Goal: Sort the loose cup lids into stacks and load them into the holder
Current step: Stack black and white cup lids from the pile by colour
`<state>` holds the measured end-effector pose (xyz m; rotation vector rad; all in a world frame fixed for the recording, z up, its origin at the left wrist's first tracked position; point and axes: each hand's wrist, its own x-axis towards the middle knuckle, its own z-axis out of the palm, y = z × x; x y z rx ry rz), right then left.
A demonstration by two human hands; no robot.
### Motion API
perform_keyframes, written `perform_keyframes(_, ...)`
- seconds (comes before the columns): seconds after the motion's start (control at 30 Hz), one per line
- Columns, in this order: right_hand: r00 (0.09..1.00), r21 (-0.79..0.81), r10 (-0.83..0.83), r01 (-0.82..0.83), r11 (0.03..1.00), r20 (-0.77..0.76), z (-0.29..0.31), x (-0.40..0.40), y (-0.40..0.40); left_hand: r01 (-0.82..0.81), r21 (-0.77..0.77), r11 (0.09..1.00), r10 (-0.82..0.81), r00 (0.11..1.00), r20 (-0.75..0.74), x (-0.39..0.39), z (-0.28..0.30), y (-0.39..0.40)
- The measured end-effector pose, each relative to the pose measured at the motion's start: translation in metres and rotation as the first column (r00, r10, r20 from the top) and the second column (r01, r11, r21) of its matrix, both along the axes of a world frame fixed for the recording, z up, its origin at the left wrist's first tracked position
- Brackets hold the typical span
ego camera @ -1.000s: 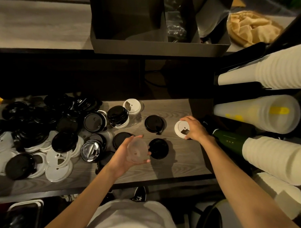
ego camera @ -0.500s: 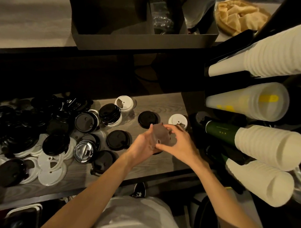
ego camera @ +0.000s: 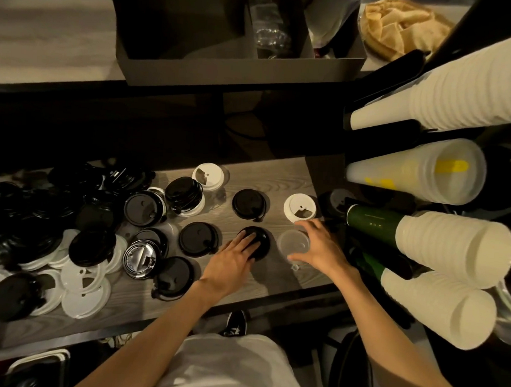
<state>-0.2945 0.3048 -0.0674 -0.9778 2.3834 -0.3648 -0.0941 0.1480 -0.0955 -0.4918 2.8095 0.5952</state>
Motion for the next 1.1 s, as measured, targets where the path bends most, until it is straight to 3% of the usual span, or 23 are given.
perform_keyframes(0.07, 0.998, -0.080, -0.070, 0.070, 0.994, -0.003, 0.001, -0.003, -0.008, 0.000, 0.006, 1.000, 0.000, 1.000, 0.000, 0.001, -0.002, -0.001)
perform_keyframes(0.23, 0.999, -0.008, -0.034, 0.034, 0.999, 0.012, -0.008, -0.010, -0.031, -0.009, 0.023, 1.000, 0.010, 1.000, -0.019, 0.004, -0.003, -0.003)
perform_keyframes(0.4, 1.000, -0.090, 0.014, -0.015, 0.996, -0.012, -0.011, -0.013, -0.041, -0.022, 0.027, 0.999, 0.022, 0.999, -0.029, 0.009, -0.002, -0.005)
perform_keyframes(0.53, 0.998, -0.170, -0.056, 0.051, 0.984, -0.023, -0.006, 0.000, -0.021, -0.062, 0.019, 0.998, 0.063, 0.996, -0.058, 0.012, -0.002, -0.007)
perform_keyframes(0.67, 0.992, -0.018, 0.097, -0.099, 0.995, -0.076, -0.018, 0.022, 0.008, -0.068, 0.031, 0.997, 0.069, 0.997, -0.035, 0.013, -0.003, -0.006)
perform_keyframes(0.77, 0.990, -0.048, 0.058, -0.065, 0.997, -0.127, -0.025, 0.023, 0.010, -0.035, 0.047, 0.998, 0.036, 0.999, -0.037, 0.010, -0.003, -0.001)
perform_keyframes(0.97, 0.999, -0.116, -0.008, 0.004, 0.993, -0.031, -0.009, 0.010, -0.008, -0.085, 0.063, 0.994, 0.094, 0.983, -0.159, 0.012, -0.001, 0.001)
perform_keyframes(1.1, 0.988, -0.227, -0.041, 0.005, 0.974, -0.151, 0.001, 0.016, -0.027, -0.160, 0.127, 0.979, 0.189, 0.946, -0.264, 0.028, 0.011, -0.007)
